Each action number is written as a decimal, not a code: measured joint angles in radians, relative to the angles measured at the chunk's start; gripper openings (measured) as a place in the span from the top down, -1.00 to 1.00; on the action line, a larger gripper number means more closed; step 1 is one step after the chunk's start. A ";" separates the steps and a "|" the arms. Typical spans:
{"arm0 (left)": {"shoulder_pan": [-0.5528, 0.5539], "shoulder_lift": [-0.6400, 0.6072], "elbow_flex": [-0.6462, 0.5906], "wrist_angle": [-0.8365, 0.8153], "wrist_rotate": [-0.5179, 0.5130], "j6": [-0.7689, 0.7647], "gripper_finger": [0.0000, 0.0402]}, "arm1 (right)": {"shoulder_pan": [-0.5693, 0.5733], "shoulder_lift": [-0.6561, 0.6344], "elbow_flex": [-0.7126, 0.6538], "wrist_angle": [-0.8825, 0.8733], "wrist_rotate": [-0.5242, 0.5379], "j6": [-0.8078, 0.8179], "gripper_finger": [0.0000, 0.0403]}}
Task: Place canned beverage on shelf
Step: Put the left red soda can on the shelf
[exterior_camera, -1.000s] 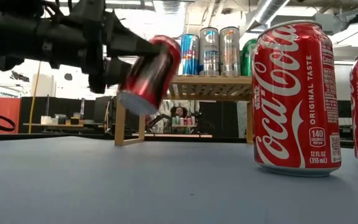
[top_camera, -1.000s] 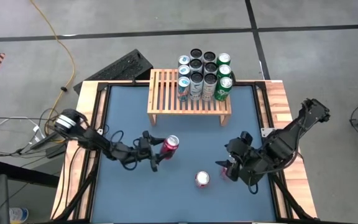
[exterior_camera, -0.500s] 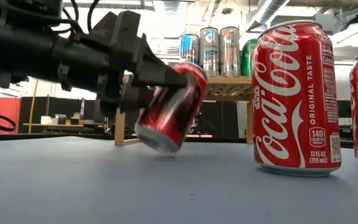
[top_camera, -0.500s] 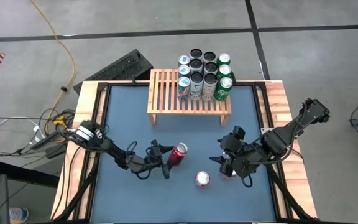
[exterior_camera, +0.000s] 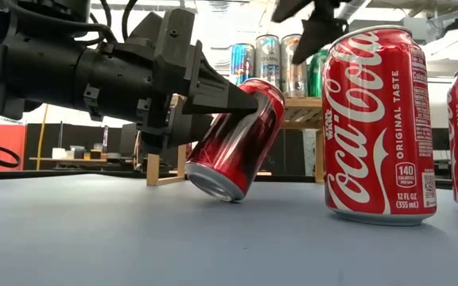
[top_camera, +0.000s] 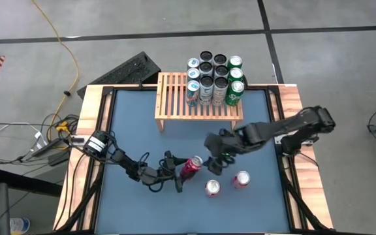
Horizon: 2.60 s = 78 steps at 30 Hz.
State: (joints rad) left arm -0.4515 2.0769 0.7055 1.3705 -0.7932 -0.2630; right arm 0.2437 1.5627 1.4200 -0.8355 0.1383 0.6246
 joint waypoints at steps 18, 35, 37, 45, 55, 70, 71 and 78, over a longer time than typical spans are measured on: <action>0.000 -0.002 0.000 -0.016 -0.025 0.005 -0.38 | -0.068 0.224 0.000 0.132 -0.104 0.148 -0.71; 0.002 -0.002 -0.003 0.021 -0.032 0.022 -0.38 | -0.087 0.241 0.000 0.165 -0.160 0.123 0.29; 0.002 -0.002 -0.003 0.030 -0.031 0.034 -0.38 | -0.087 0.240 0.000 0.161 -0.160 0.118 0.46; 0.001 -0.004 -0.004 0.043 -0.014 0.055 -0.46 | -0.082 0.240 0.000 0.162 -0.163 0.112 0.43; 0.002 -0.013 -0.001 0.087 0.001 0.080 -0.45 | -0.103 0.243 -0.001 0.160 -0.246 0.216 -0.90; 0.021 -0.010 0.001 0.113 0.006 0.105 -0.45 | -0.103 0.242 0.000 0.184 -0.238 0.216 0.11; 0.023 -0.010 0.001 0.115 0.010 0.105 -0.45 | -0.103 0.242 0.000 0.183 -0.238 0.216 0.11; 0.025 -0.009 0.001 0.118 0.005 0.124 -0.47 | -0.102 0.241 0.000 0.181 -0.219 0.199 0.11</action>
State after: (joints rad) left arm -0.4263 2.0678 0.7063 1.4887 -0.7883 -0.1392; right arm 0.1414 1.8038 1.4204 -0.6541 -0.0804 0.8237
